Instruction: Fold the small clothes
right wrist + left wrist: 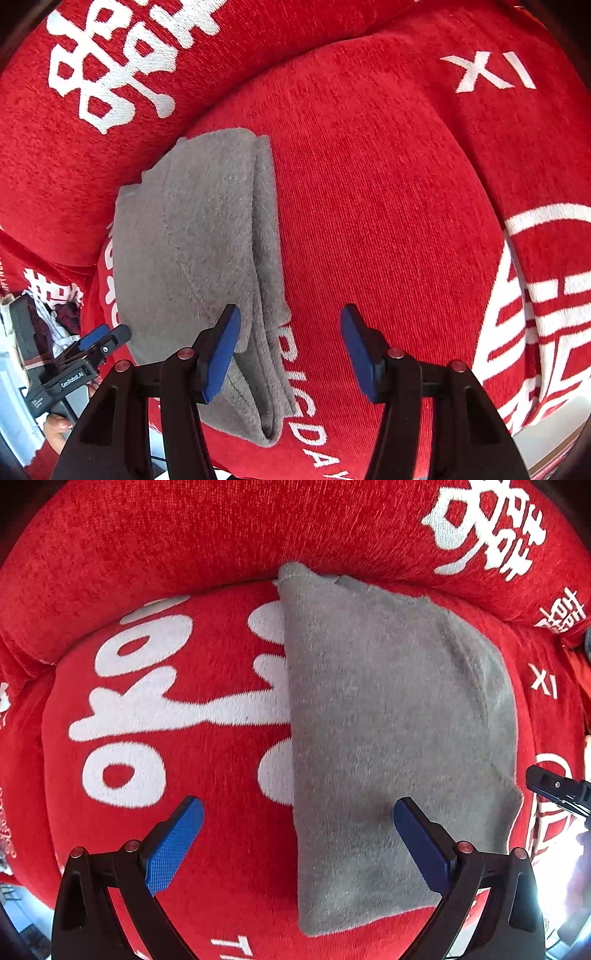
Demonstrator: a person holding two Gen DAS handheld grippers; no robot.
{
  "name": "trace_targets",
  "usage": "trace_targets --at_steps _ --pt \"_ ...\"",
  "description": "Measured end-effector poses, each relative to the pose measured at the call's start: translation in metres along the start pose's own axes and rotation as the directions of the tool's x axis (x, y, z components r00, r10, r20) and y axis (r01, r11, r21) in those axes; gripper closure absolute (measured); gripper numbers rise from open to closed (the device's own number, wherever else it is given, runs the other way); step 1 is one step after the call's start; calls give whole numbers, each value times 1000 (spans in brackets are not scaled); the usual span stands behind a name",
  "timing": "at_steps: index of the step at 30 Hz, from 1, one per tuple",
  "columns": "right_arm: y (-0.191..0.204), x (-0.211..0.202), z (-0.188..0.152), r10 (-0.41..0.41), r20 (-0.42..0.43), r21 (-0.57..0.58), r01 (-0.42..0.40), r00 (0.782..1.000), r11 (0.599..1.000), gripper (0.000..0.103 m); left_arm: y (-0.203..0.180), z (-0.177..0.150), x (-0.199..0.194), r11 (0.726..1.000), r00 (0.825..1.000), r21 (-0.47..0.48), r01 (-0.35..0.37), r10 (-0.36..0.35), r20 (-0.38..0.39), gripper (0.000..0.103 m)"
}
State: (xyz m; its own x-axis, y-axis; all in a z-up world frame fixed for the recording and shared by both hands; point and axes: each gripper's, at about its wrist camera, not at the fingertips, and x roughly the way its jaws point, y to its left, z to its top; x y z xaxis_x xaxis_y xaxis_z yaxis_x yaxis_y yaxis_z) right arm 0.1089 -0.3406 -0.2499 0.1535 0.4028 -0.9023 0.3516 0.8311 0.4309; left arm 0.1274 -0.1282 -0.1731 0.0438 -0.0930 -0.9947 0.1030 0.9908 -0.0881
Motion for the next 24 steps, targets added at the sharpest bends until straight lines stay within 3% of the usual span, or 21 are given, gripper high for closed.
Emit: trace_targets --at_steps 4,5,7,9,11,14,17,20,21,22,23,24 --pt "-6 2 9 82 -4 1 -82 997 997 42 12 12 -2 993 993 -16 119 -118 27 0" --pt "-10 4 13 123 -5 2 -123 992 992 36 14 14 -1 990 990 -18 143 -143 24 0" --pt "-15 7 17 185 -15 2 -185 983 983 30 21 21 11 969 969 -23 248 -248 -17 0" --pt "-20 15 23 276 -46 9 -276 960 961 30 24 24 23 951 950 -38 307 -309 -53 0" --pt "-24 23 26 344 -80 16 -344 936 939 30 22 26 40 920 915 -47 390 -392 -98 0" --pt "-27 45 32 419 -141 25 -420 897 907 30 11 31 56 904 895 -39 426 -427 -126 0" --pt "-21 57 38 489 -153 18 -493 859 870 28 -6 38 55 908 904 10 419 -416 -97 0" --pt "-8 66 41 509 -153 7 -514 847 858 28 -18 41 55 927 924 22 376 -372 -90 0" --pt "-4 68 41 507 -148 13 -511 849 860 30 -19 40 54 932 930 23 362 -359 -81 4" --pt "-2 69 39 501 -148 18 -505 853 863 34 -19 40 54 935 933 27 355 -352 -69 15" --pt "3 73 36 476 -160 25 -479 865 878 53 -18 38 49 937 936 32 349 -347 -48 21" --pt "4 75 34 477 -167 34 -478 863 878 69 -16 37 44 936 936 32 351 -350 -32 34"
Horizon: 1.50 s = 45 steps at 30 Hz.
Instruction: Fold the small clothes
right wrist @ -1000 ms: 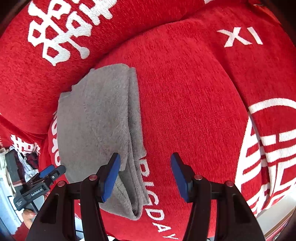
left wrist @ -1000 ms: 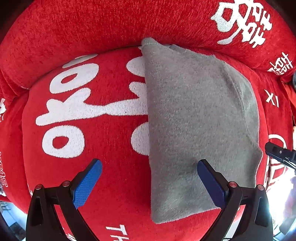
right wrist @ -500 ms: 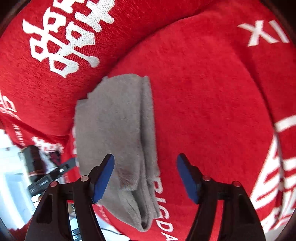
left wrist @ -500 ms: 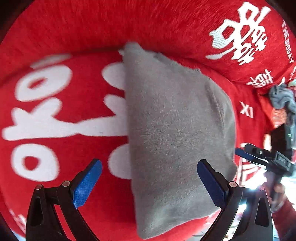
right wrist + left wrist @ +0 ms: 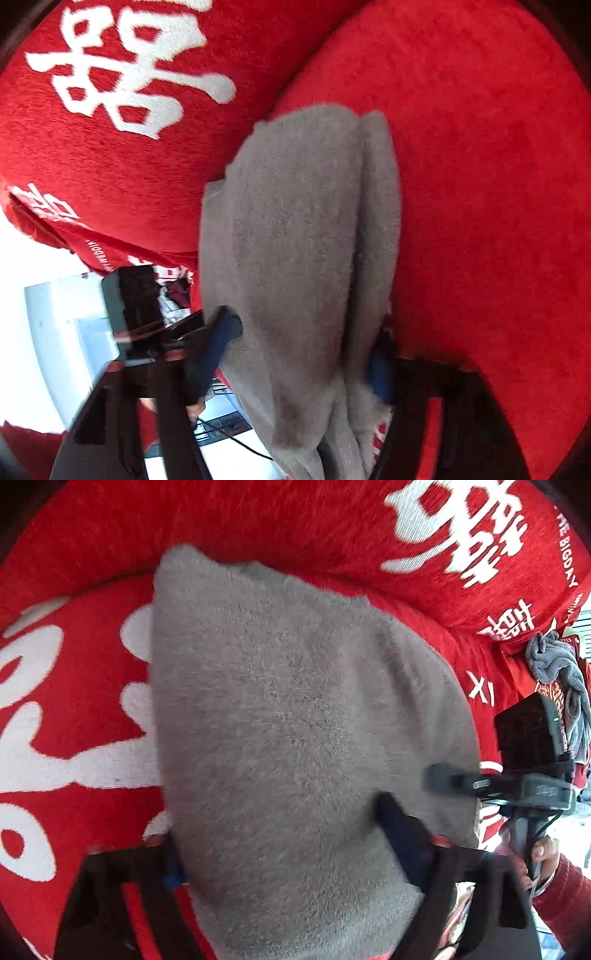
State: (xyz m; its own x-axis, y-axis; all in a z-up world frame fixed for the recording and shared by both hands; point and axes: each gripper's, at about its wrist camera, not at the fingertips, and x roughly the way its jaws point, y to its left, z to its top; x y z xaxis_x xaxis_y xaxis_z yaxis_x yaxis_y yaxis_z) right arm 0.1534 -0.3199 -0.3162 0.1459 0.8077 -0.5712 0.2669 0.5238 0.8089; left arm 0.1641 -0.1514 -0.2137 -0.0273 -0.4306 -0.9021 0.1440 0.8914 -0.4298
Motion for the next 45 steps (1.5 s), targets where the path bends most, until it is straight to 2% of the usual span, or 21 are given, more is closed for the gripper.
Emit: trace_targets --at_steps 1,3,9,15,19,22,24,25,26,27,29,31,32,33,35,39,42,44,45 --pt "1 -1 -2 21 12 9 -21 1000 1000 69 1 0 -5 1000 1000 2 4 -4 10 46" --pt "11 -6 -10 86 29 11 -86 996 996 72 3 -1 -18 1000 999 11 18 -18 29 56" --pt "49 -16 -33 151 23 -26 -150 988 988 72 -9 -17 -54 998 997 48 37 -40 66 57" --pt "73 -14 -61 203 4 -29 -202 979 979 72 4 -51 -101 998 993 33 58 -61 99 57" --pt "78 14 -83 196 -32 -29 -197 980 980 72 25 -79 -108 1000 996 18 22 -23 84 57" --pt "77 41 -87 177 -58 -15 -179 982 984 72 47 -96 -100 1000 998 -19 2 -1 62 56" --pt "71 61 -86 96 -78 -8 -97 992 995 72 59 -105 -90 998 998 -53 -40 42 42 56" --pt "71 64 -86 46 -84 -1 -47 995 999 72 69 -110 -84 993 996 -84 -83 85 22 54" --pt "69 66 -86 -25 -87 2 25 996 1000 71 75 -113 -82 988 993 -103 -117 119 13 48" --pt "67 64 -85 -128 -80 -2 129 988 992 66 84 -118 -86 986 993 -125 -115 119 28 43" --pt "72 52 -86 -254 -37 -16 253 967 967 59 91 -125 -98 980 988 -156 -127 140 73 43" --pt "80 33 -89 -365 21 -45 365 931 930 58 94 -130 -113 967 971 -158 -200 217 102 43" --pt "84 26 -89 -395 47 -55 397 917 916 60 93 -131 -119 961 962 -158 -227 246 118 43" --pt "93 16 -92 -434 90 -76 441 896 894 74 92 -132 -123 958 957 -157 -240 260 129 43" --pt "107 10 -96 -455 118 -107 467 882 878 97 87 -131 -135 962 954 -142 -233 254 158 43" --pt "146 19 -119 -437 128 -235 456 890 859 97 65 -131 -150 988 966 -56 -145 154 207 43" --pt "156 33 -139 -443 106 -353 450 890 820 97 44 -130 -131 992 976 -5 -126 125 179 43" --pt "159 56 -146 -484 97 -412 478 869 776 97 40 -133 -116 990 979 0 -139 138 149 43" --pt "155 69 -148 -535 103 -442 520 839 731 97 41 -135 -106 988 980 -6 -151 151 129 43"
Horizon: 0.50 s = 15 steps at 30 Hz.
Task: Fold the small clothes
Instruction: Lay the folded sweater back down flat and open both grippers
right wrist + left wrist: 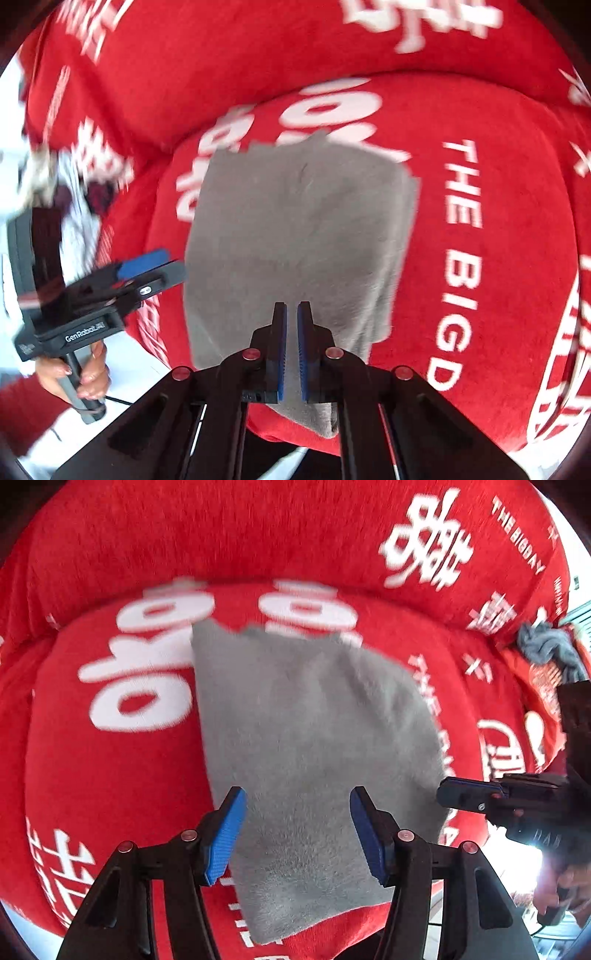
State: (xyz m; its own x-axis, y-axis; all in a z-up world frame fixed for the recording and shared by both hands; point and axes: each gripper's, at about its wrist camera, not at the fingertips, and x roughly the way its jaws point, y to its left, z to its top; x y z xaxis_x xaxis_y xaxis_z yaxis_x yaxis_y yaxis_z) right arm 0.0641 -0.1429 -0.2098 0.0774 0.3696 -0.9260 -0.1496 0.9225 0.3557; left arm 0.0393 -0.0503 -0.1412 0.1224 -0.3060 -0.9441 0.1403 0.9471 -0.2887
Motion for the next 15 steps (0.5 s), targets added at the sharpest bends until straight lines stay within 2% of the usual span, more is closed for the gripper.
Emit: trace_targets --at_steps 2,3,6,9,13,15 --pt "0 22 -1 -106 -33 -48 104 994 993 98 0 -6 15 999 999 7 -39 39 -16 43" --pt "-6 30 -6 -136 -45 -63 133 990 989 103 -1 -7 16 999 999 11 -39 39 -12 43" --pt "-24 32 -7 -105 -24 -26 104 994 994 103 -4 -7 14 999 999 18 -43 43 -10 43" --pt "-29 25 -7 -140 -19 23 140 990 990 103 -2 -7 13 999 999 5 -43 43 -18 43" --pt "-50 21 -14 -171 -70 132 179 983 975 103 -1 -10 9 998 998 -5 -55 55 -25 43" --pt "-59 14 -20 -140 -82 202 154 987 967 102 -2 -12 4 997 997 -19 -70 69 -35 43"
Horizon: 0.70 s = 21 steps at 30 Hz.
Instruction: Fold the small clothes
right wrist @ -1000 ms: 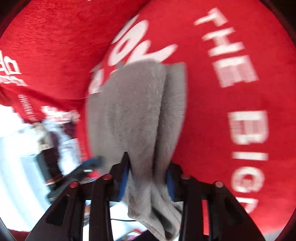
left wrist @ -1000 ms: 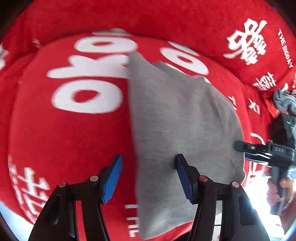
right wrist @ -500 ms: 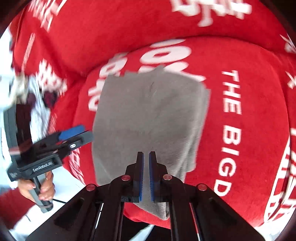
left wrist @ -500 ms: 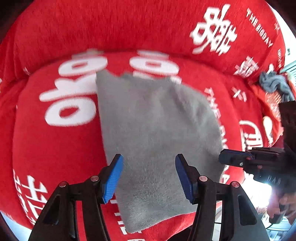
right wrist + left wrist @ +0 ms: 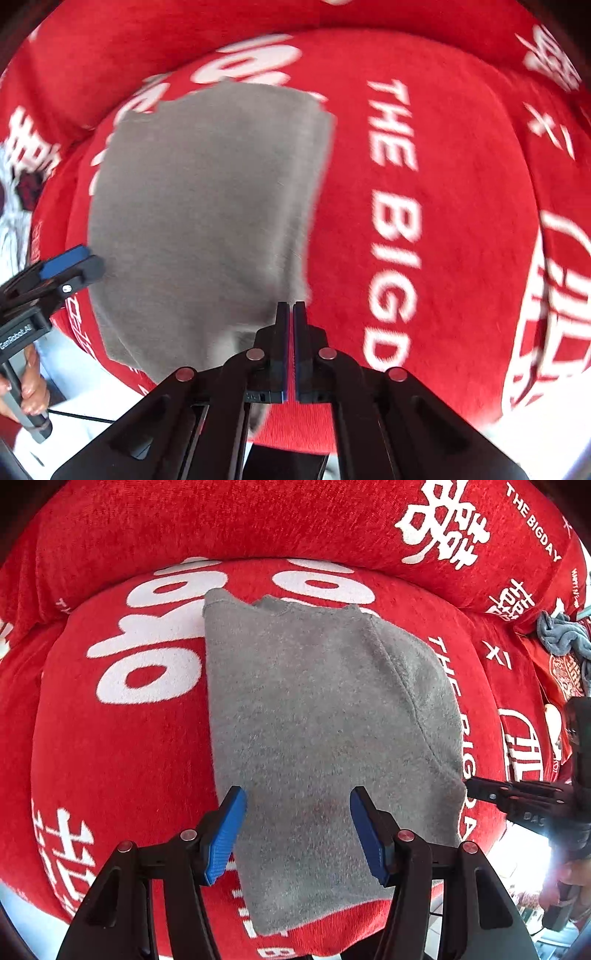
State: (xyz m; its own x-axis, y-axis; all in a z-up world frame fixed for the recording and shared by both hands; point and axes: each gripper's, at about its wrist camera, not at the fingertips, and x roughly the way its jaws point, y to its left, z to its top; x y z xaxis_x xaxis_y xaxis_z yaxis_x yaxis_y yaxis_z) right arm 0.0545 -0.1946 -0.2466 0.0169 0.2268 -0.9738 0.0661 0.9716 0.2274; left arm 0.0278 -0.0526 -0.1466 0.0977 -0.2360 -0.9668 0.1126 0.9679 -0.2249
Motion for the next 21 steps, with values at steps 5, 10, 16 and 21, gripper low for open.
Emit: trace_targets --at_steps 5,10,16,21 --pt "2 -22 -16 10 11 56 -10 1000 998 98 -4 -8 -14 999 999 -13 -43 43 -20 43" --pt "19 -38 -23 19 11 76 -19 1000 997 98 -9 -17 -33 996 996 -20 -89 88 -26 13" --pt "40 -64 -34 9 29 77 -11 1000 997 46 -10 -25 -52 994 994 -39 -102 100 -50 0" --pt "62 -82 -36 -12 62 49 9 998 999 22 -7 -29 -69 988 988 -53 -147 144 -58 0"
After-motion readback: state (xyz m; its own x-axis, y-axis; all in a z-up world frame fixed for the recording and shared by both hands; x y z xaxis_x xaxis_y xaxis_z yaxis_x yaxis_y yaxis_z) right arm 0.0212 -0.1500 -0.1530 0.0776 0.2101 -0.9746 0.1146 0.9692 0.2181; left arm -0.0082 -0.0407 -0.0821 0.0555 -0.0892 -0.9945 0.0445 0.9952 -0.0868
